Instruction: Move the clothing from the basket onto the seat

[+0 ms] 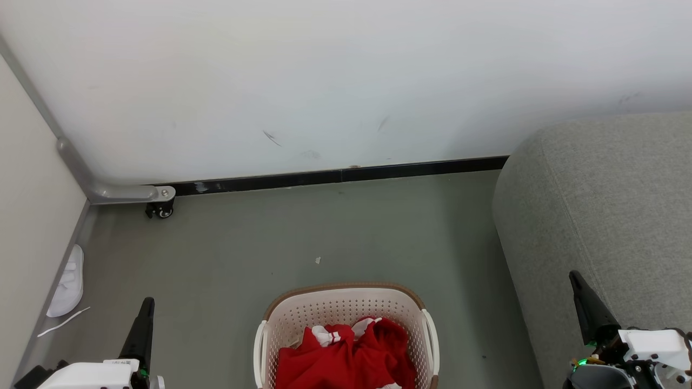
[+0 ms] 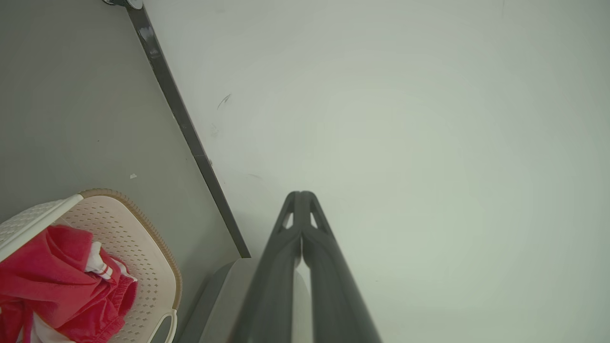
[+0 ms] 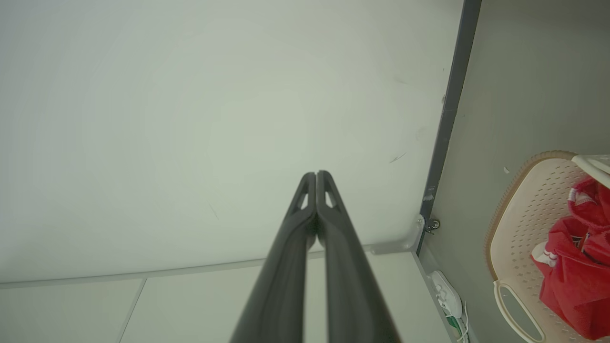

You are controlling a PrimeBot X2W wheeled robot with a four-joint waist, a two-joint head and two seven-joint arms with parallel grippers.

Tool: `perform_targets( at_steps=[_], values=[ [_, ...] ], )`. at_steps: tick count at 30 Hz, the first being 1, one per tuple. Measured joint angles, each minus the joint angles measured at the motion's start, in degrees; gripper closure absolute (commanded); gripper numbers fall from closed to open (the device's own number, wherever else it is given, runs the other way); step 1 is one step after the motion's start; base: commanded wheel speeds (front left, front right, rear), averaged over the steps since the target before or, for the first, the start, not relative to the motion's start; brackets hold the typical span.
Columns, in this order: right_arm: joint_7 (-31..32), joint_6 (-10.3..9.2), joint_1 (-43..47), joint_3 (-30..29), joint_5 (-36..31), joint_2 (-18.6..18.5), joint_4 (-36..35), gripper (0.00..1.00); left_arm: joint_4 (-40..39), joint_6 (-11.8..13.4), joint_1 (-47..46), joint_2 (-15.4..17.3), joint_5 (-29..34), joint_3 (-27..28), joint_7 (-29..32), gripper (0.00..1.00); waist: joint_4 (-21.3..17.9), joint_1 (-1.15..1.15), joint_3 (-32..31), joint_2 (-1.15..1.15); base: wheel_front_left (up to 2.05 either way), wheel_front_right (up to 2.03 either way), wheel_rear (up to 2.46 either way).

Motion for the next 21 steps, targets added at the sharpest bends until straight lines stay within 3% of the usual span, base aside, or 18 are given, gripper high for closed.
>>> perform_targets(
  at_steps=[21],
  values=[
    [0.01, 0.0, 0.0, -0.02, -0.01, 0.02, 0.0, 1.0, 0.0, 0.0, 0.0, 0.0, 0.0, 0.0, 0.0, 1.0, 0.0, 0.0, 0.0, 0.0, 0.0, 0.0, 0.0]
  ],
)
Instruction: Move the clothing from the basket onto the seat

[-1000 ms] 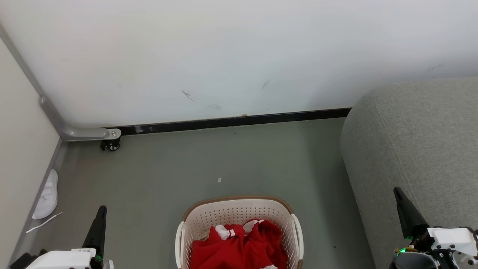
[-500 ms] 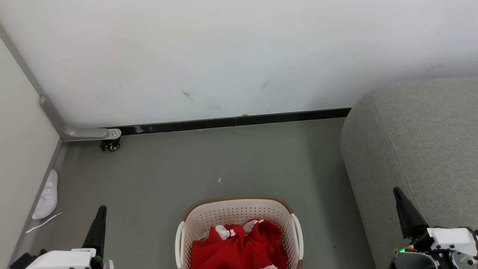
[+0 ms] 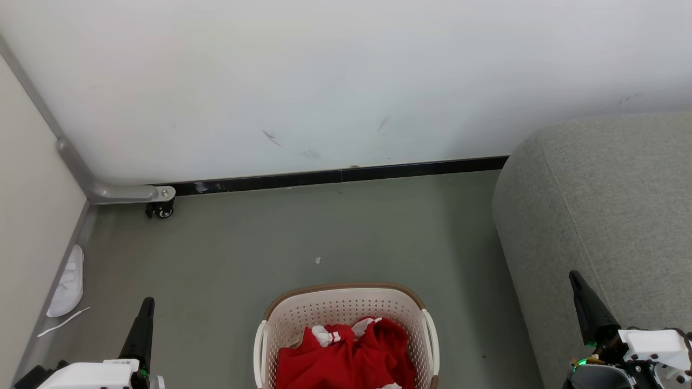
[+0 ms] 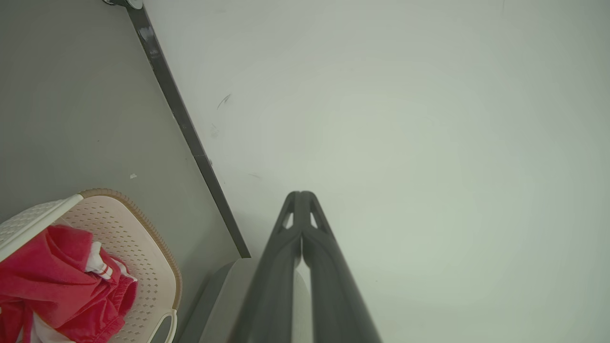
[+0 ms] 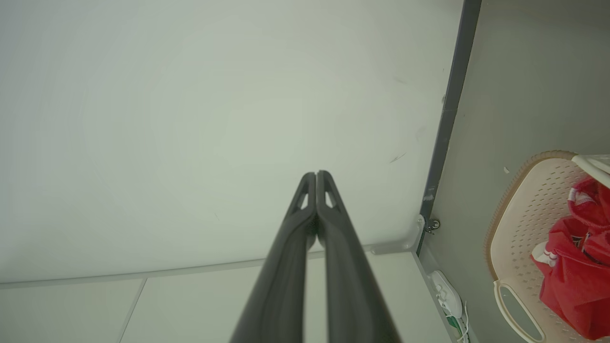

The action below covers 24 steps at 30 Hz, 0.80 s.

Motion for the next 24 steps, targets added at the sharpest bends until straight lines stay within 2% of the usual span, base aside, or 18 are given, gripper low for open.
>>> perform_targets(
  at_steps=[15, 16, 24],
  values=[
    [0.0, 0.0, 0.0, -0.01, 0.0, 0.02, 0.01, 1.0, 0.0, 0.0, 0.0, 0.0, 0.0, 0.0, 0.0, 1.0, 0.0, 0.0, 0.0, 0.0, 0.0, 0.0, 0.0],
    [0.0, 0.01, 0.0, -0.01, 0.0, 0.02, 0.01, 0.0, 0.0, 0.0, 0.0, 0.0, 0.0, 0.0, 0.0, 0.0, 0.0, 0.0, 0.0, 0.0, 0.0, 0.0, 0.0],
    [-0.02, 0.01, 2.94, 0.33, 0.02, 1.59, 3.1, 0.0, 3.2, 0.03, 2.86, -1.83, 0.02, -0.29, -0.08, 0.0, 0.0, 0.0, 0.03, 0.0, 0.0, 0.0, 0.0]
  ],
)
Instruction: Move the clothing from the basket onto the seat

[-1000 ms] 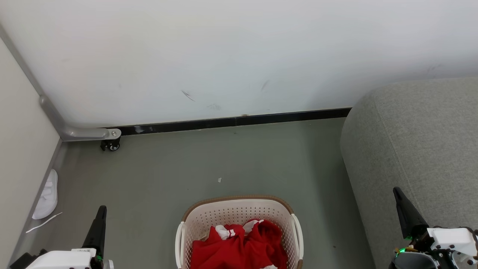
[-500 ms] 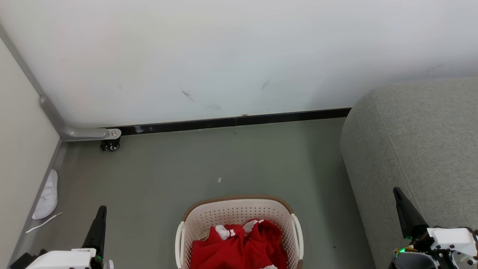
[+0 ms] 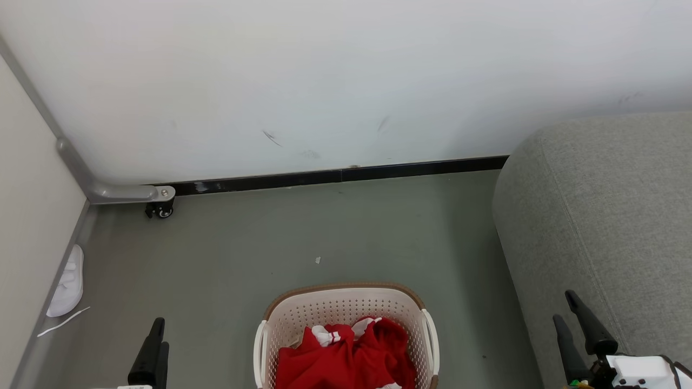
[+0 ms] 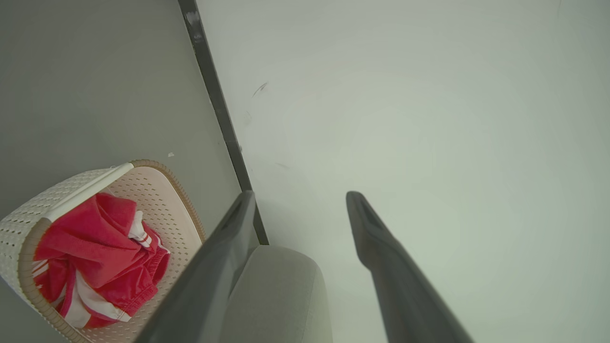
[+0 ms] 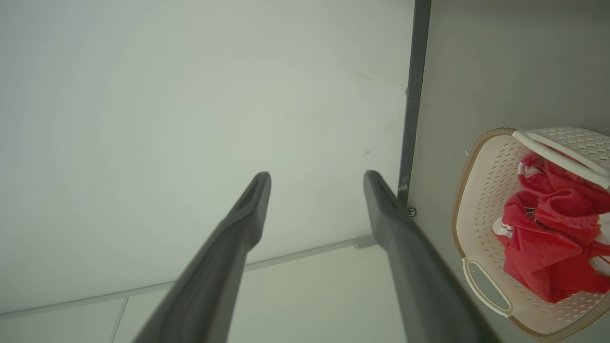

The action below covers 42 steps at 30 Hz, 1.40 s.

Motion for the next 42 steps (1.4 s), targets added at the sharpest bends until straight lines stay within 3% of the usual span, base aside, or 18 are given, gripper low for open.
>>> perform_targets(
  at_steps=[16, 34, 42],
  values=[
    [-1.6, 0.0, -0.37, 0.4, -0.02, -0.03, -2.7, 0.0, -1.68, 0.0, -0.21, 0.3, 1.44, -0.02, -2.8, 0.0, 0.03, 0.04, 0.16, 0.0, 0.0, 0.0, 0.0],
    [-5.65, 0.0, -1.74, 4.21, -7.33, -2.07, -6.22, 0.0, -3.34, 0.0, -1.44, 2.55, 9.93, -1.9, -7.22, 0.0, 0.2, 0.88, -0.38, 0.0, 0.0, 0.0, 0.0],
    [-7.65, -0.01, -1.79, 6.91, -12.46, -4.31, -6.9, 0.0, -4.21, -0.01, -1.46, 4.07, 15.67, -3.59, -9.09, 0.0, 0.24, 1.0, -0.62, 0.0, 0.0, 0.0, 0.0]
  ],
)
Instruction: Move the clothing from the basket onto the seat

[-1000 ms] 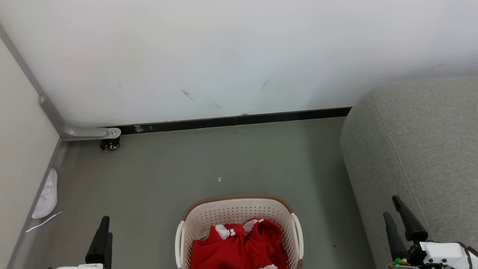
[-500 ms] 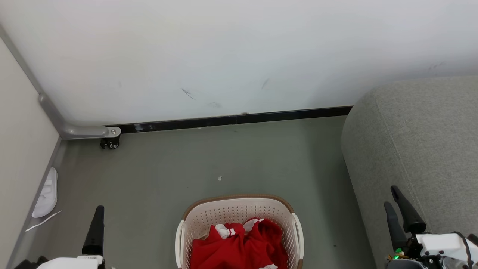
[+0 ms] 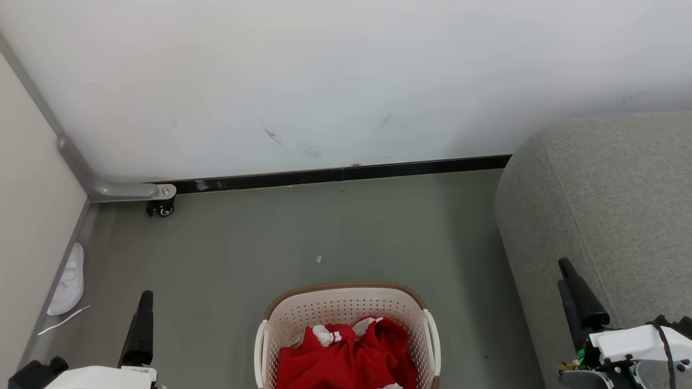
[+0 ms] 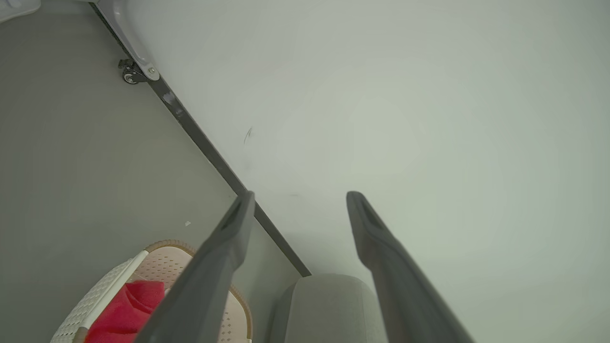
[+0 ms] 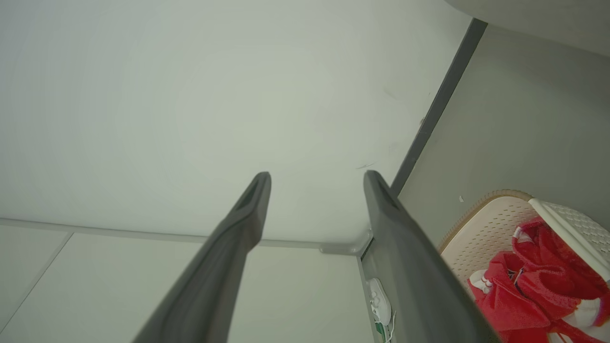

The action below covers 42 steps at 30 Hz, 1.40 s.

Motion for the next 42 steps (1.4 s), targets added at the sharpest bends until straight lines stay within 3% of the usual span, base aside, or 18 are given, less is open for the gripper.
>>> perform_targets(
  at_steps=[4, 20, 27, 34, 42],
  values=[
    [-1.2, 0.01, -0.07, 1.07, -3.01, -0.99, -0.22, 0.0, -0.38, 0.0, -0.01, 1.16, 3.91, -1.21, -0.96, 0.0, 0.01, -0.05, -0.03, 0.0, 0.0, 0.0, 0.0],
    [-4.92, 0.0, -2.55, 5.86, -18.73, -5.23, -1.53, 0.0, -4.34, -0.01, -1.04, 2.77, 22.14, -1.93, -4.12, 0.0, 0.32, -0.78, 0.69, 0.0, 0.0, 0.0, 0.0],
    [-6.21, 0.01, -3.48, 6.27, -24.34, -5.43, -1.65, 0.0, -5.64, -0.02, -1.1, 3.28, 29.66, -2.59, -5.28, 0.0, 0.36, -0.9, 1.02, 0.0, 0.0, 0.0, 0.0],
    [-7.5, 0.01, -5.35, 7.13, -37.02, -8.54, -2.29, 0.0, -7.56, -0.02, -1.18, 3.66, 38.71, -3.04, -6.75, 0.0, 0.35, -0.94, 1.41, 0.0, 0.0, 0.0, 0.0],
    [-9.18, 0.01, -5.73, 6.65, -48.63, -7.68, -3.24, 0.0, -7.73, 0.08, -1.18, 3.37, 46.9, -3.61, -8.42, 0.0, 0.41, -0.95, 1.74, 0.0, 0.0, 0.0, 0.0]
  ],
)
